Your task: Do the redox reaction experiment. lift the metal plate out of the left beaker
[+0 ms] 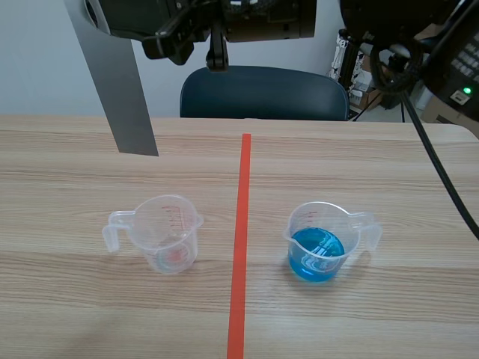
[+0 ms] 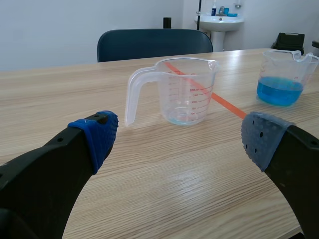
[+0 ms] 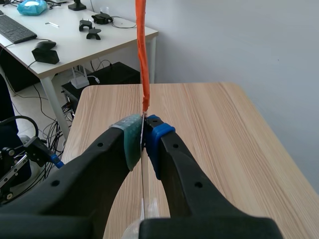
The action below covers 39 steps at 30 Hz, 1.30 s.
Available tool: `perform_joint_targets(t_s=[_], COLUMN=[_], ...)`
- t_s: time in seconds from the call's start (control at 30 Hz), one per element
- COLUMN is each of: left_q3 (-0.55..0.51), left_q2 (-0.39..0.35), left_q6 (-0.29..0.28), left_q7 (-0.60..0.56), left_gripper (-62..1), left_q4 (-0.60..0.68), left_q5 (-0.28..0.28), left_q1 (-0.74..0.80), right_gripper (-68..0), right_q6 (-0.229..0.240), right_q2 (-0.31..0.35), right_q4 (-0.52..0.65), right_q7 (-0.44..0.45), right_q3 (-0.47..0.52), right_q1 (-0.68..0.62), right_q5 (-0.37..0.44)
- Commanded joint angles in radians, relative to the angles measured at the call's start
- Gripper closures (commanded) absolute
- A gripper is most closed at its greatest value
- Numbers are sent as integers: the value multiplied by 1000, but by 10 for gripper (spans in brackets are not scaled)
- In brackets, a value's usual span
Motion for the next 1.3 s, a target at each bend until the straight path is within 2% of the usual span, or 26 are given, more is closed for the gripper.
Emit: perform_joint_targets(t_s=[0.0, 0.1, 0.3, 1.27], left_q3=[-1, -1, -1, -1], left_q2=[-6, -6, -6, -6], left_q6=[-5, -5, -5, -5], left_q7=[-36, -37, -45, -44], left_gripper=[-523, -523, -523, -523], left_q4=[6, 6, 6, 6], left_q5=[-8, -8, -10, -11], left_q1=[0, -3, -3, -2], right_gripper=[-6, -6, -6, -6], right_q6=[0, -1, 0, 8], right_q2=[0, 0, 0, 0], right_q4=[19, 17, 17, 17], right_q7=[5, -30, -25, -36], right_q3=[10, 10, 10, 10], right_q1=[17, 17, 17, 10], right_q5=[27, 47, 70, 66])
